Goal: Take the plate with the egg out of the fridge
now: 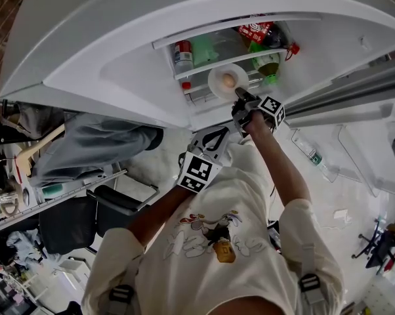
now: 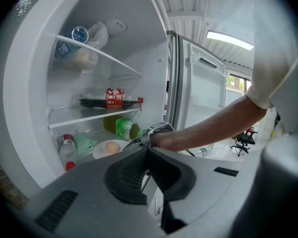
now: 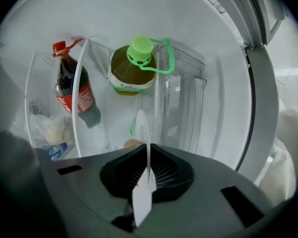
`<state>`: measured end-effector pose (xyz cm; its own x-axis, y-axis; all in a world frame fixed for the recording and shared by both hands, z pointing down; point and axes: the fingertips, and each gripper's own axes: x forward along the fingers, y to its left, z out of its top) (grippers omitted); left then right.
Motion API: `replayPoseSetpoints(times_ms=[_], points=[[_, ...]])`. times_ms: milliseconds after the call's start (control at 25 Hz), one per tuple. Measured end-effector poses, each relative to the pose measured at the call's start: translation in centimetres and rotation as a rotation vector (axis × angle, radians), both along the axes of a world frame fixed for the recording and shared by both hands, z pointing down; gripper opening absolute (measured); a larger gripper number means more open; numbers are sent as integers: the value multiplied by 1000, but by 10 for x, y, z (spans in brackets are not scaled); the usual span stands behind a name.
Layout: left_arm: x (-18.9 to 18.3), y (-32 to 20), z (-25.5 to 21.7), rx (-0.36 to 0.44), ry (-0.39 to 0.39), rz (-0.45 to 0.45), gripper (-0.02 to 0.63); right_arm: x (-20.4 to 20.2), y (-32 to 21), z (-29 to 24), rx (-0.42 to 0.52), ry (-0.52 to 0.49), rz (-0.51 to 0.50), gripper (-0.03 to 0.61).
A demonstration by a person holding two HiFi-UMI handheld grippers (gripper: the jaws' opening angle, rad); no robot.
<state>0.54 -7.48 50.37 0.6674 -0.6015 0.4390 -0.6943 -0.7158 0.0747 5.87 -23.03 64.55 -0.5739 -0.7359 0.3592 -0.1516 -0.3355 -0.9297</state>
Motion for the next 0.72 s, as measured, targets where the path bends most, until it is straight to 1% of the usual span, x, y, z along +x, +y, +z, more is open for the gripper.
replayPoseSetpoints(times_ms=[720], points=[[1,4,-1,1,8,0,9,7,17,-23,49,-27,-43,25]])
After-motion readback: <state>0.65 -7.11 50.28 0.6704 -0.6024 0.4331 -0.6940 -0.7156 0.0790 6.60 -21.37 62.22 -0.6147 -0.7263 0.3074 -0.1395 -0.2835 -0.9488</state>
